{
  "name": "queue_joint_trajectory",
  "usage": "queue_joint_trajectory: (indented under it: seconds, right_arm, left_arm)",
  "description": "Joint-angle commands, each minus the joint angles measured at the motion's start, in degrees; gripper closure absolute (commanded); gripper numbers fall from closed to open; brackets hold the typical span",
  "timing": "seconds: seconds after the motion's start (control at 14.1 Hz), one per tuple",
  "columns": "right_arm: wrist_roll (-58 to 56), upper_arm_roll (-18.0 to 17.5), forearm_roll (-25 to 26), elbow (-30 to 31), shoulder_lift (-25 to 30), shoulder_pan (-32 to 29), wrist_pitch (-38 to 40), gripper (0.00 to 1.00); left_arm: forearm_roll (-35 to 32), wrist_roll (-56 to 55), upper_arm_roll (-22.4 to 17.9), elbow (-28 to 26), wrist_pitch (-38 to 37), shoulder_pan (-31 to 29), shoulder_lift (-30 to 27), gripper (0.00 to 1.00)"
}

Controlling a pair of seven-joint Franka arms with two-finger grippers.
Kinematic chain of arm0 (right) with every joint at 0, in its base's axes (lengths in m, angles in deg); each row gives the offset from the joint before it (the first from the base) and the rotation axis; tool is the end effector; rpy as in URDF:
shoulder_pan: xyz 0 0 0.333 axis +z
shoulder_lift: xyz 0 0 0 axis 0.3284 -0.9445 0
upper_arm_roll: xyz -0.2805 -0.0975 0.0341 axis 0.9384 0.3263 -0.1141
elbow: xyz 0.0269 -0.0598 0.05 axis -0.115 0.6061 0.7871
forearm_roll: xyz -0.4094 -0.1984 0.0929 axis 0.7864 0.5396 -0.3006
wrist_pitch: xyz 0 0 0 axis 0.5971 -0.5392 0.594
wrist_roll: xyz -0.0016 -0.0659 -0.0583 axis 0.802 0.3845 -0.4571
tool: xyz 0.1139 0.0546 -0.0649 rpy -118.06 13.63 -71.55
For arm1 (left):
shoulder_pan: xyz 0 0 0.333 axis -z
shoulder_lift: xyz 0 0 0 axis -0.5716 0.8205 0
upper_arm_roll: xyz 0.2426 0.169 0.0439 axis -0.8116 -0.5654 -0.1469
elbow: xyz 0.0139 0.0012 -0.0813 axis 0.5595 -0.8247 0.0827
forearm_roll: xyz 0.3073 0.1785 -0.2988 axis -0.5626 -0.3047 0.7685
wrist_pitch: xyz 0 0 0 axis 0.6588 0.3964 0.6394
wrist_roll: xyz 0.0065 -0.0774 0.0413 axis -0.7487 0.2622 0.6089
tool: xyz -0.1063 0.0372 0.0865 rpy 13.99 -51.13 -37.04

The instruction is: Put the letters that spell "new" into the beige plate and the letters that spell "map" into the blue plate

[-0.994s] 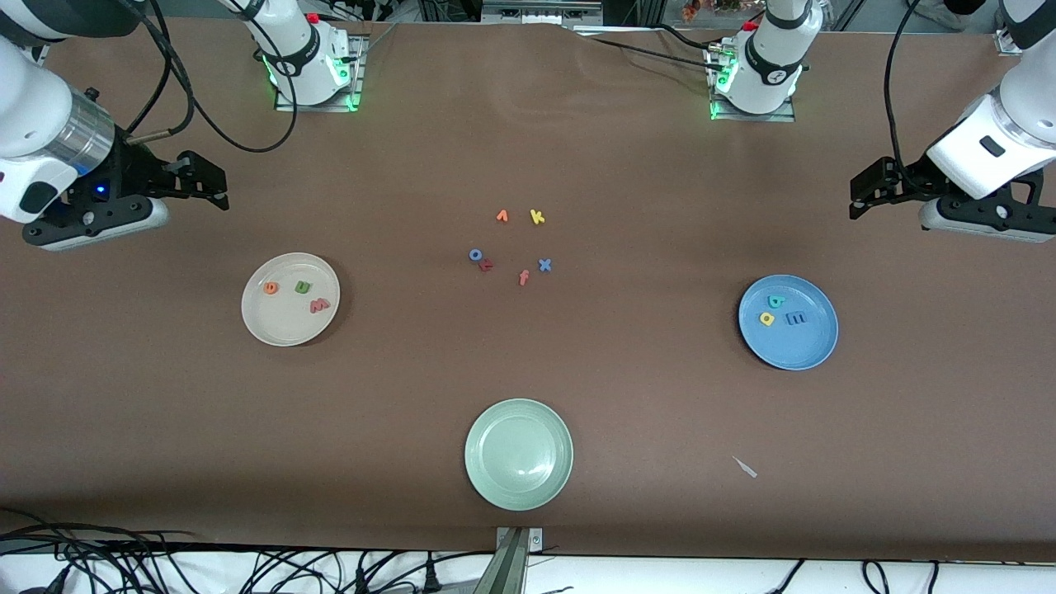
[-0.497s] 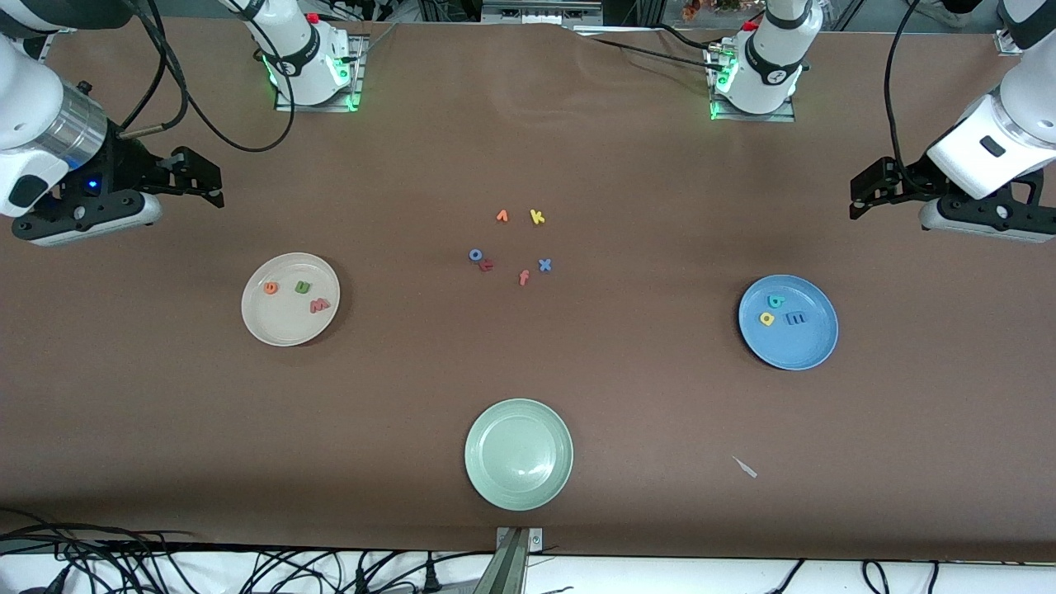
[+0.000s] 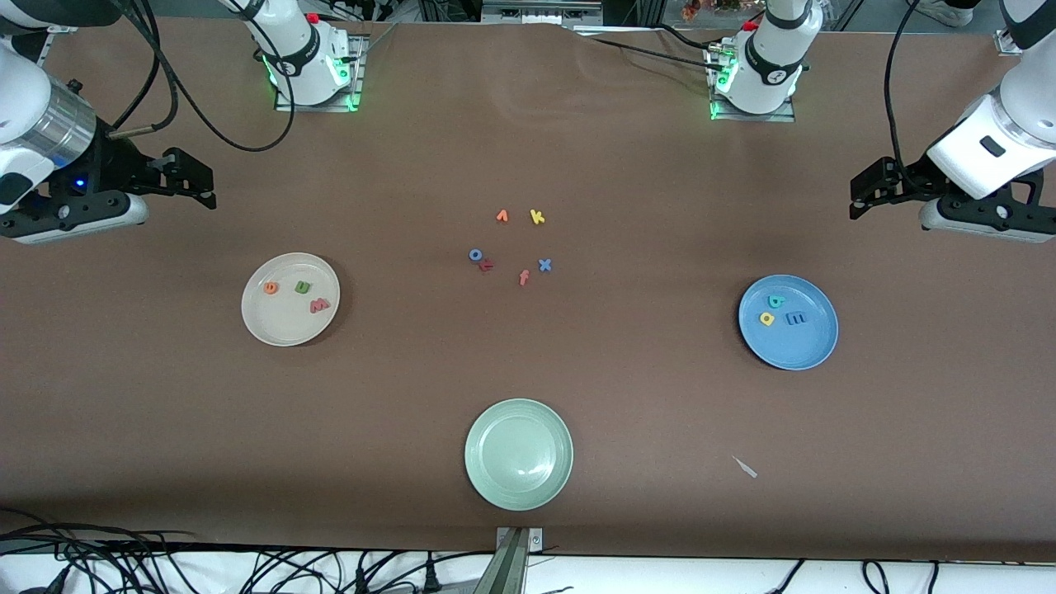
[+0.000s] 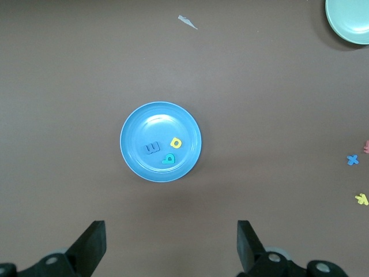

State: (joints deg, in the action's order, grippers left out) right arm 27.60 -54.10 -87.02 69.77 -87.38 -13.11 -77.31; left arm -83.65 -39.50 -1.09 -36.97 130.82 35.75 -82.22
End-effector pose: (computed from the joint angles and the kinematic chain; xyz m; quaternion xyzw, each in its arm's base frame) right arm 0.6387 0.0895 0.5451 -0.9934 -0.1121 0.0195 0.0106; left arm 0.6264 -0.0527 0.5307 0.9977 -0.0671 -0.0035 0.0076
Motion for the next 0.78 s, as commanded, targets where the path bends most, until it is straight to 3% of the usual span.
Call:
queue_joint_trajectory:
  seconds: [0.0, 0.71]
  right_arm:
    - [0.4, -0.3, 0.8, -0.6, 0.2, -0.5, 0.2, 0.00]
    - [0.2, 0.6, 0.8, -0.7, 0.4, -0.7, 0.1, 0.00]
  left_arm:
    - [0.6, 1.1, -0.5, 0.0, -0.8, 0.2, -0.5, 0.00]
    - [0.6, 1.2, -0.4, 0.0, -0.8, -0.1, -0.5, 0.00]
